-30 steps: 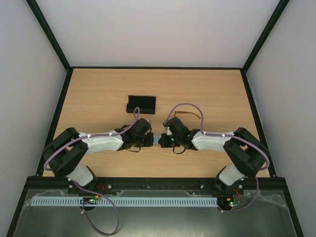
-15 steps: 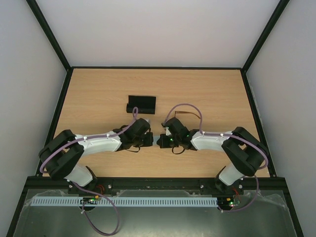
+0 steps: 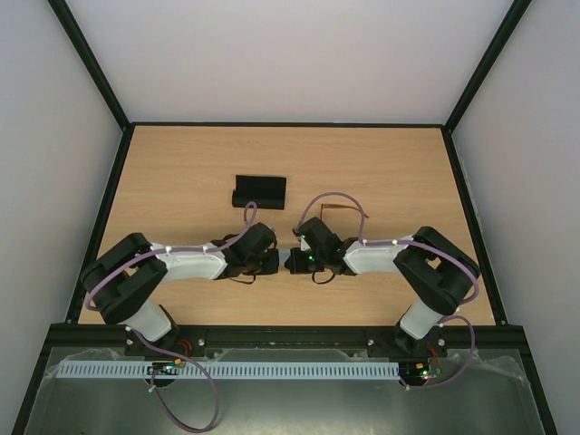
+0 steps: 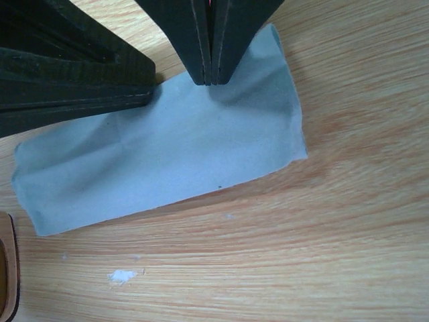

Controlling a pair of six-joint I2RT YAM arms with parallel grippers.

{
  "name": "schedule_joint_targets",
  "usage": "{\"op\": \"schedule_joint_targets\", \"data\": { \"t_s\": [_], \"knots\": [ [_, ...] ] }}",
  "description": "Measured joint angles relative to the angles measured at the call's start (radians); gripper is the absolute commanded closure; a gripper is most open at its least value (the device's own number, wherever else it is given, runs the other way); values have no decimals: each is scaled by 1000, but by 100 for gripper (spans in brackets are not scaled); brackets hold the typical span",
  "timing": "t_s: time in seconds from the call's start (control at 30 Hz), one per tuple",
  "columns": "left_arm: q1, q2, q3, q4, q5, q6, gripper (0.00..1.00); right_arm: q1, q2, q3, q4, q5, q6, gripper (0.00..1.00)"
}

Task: Organize the sunglasses
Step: Fold the glasses cleaning cloth at the center of the board.

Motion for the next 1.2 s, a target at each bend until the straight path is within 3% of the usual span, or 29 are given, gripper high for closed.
{"op": "schedule_joint_targets", "data": {
  "t_s": [0.3, 0.63, 1.2],
  "knots": [
    [0, -1, -10, 12, -2, -1, 98, 0, -24, 0, -21, 16, -2, 99],
    [2, -108, 12, -69, -31, 3, 96, 0, -136, 35, -88, 76, -24, 99],
    [8, -44, 6, -67, -33, 4, 97, -9, -55, 16, -133, 145, -48, 99]
  ]
}}
